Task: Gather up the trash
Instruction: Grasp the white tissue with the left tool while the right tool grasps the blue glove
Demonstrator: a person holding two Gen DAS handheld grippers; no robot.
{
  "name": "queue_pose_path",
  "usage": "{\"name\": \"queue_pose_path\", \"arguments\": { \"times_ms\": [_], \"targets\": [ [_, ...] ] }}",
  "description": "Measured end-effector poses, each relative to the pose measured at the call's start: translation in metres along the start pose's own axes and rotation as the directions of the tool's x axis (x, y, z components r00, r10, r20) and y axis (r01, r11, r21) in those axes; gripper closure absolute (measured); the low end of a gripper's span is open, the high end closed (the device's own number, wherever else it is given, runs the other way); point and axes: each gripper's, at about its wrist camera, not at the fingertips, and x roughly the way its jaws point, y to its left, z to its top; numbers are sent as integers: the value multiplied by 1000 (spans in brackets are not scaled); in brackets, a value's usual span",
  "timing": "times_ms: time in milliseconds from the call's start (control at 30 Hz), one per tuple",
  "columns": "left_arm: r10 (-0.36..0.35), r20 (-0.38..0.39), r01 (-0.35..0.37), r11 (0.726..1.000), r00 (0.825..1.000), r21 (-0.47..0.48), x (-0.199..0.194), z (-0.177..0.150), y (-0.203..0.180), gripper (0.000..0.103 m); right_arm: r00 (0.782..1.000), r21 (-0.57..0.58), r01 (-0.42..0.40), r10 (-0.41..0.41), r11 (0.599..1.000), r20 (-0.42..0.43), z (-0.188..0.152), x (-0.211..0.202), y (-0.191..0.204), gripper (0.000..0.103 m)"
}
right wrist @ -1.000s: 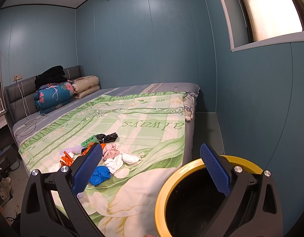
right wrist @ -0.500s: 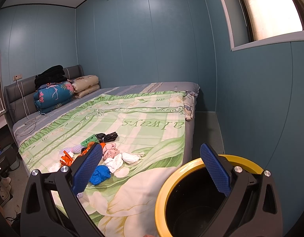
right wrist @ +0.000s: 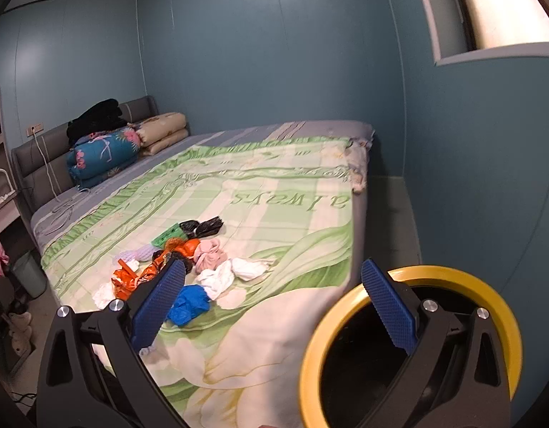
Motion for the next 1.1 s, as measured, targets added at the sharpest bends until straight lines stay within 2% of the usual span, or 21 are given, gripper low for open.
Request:
{"name": "queue_pose_path", "arguments": {
  "times_ms": [167,300,467,533,667,900,1100],
  "targets": [
    [13,-40,-14,999,999,-30,18,8,22,8,997,1,-42,42,999,-70,3,29,13,8],
    [82,-72,-83,996,994,-11,44,17,47,8,988,-23,-97,93,995,-123,0,53,31,8],
    [121,-165,-123,992,979,2,90,29,90,8,969,-73,-140,121,987,-216,-9,88,58,8],
    [125,-211,-126,992,970,11,111,31,104,8,956,-76,-161,136,984,-260,-14,102,68,8],
    [106,-296,-104,994,949,21,147,28,125,8,914,-47,-202,171,978,-367,-26,129,80,8],
    [122,-426,-102,992,897,69,205,6,157,8,886,-51,-206,164,977,-433,-39,156,93,8],
    [143,-472,-101,989,870,112,235,-1,169,8,863,-67,-191,135,979,-487,-45,185,101,8]
  ]
}}
